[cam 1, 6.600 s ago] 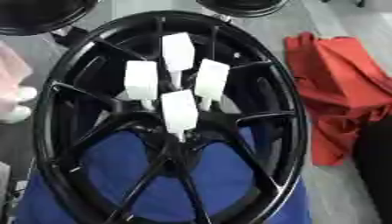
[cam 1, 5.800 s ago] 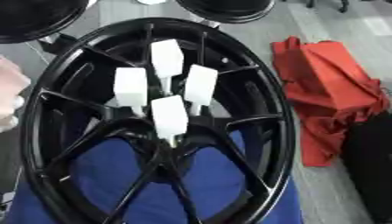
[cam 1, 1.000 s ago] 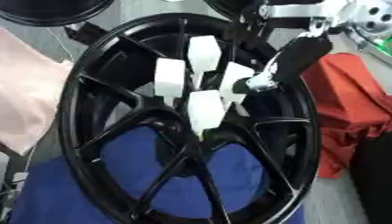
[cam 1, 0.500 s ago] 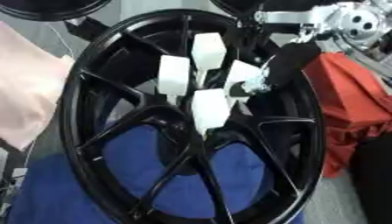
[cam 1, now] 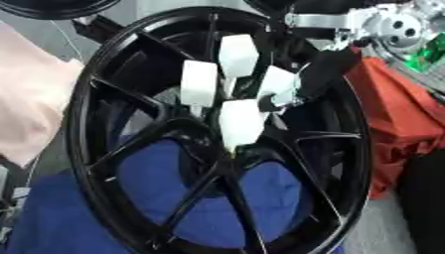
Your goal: Pull the pin out of the wheel hub.
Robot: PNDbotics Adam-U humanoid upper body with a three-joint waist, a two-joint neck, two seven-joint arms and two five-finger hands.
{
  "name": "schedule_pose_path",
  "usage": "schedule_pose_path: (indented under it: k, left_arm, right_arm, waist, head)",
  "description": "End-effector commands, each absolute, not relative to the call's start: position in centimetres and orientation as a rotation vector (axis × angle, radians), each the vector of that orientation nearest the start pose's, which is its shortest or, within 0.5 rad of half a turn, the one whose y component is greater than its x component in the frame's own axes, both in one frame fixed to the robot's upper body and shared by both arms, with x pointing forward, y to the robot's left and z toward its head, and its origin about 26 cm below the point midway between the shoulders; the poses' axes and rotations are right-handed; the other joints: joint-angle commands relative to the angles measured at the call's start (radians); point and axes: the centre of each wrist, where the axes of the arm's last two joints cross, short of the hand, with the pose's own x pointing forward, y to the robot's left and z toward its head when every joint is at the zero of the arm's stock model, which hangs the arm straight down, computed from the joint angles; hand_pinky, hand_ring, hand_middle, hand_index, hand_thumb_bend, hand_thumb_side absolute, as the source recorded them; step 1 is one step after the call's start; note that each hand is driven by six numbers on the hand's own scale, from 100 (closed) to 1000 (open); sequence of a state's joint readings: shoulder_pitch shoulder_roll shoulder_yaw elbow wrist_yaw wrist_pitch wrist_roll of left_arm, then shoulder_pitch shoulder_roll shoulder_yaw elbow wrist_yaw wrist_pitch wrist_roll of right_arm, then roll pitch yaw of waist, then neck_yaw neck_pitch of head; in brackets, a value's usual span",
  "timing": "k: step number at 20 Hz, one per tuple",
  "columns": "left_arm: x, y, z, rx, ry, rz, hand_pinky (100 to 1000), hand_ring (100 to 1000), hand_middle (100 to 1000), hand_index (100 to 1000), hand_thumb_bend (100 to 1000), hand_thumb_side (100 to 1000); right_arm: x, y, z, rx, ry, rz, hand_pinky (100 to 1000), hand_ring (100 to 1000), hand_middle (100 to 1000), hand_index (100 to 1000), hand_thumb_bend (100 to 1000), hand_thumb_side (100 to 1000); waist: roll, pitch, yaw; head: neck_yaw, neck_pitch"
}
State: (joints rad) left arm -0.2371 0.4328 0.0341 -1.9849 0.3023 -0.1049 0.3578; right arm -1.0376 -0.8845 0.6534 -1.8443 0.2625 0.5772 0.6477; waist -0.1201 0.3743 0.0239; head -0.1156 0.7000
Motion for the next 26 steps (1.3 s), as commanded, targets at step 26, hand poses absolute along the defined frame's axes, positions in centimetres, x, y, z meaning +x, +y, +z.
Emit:
schedule_pose_path:
  k: [26]
  left_arm:
    - [29.2,29.11,19.96,0.13,-2.328,0.113,839,634,627,745,147,777]
  right_arm:
    - [32.23,-18.76,33.4,-0.653,-1.254,1.581,618,569,534,695,502,370]
  waist:
    - [0.015,-0.016,-0.034]
  head:
    - [0.014,-0.017]
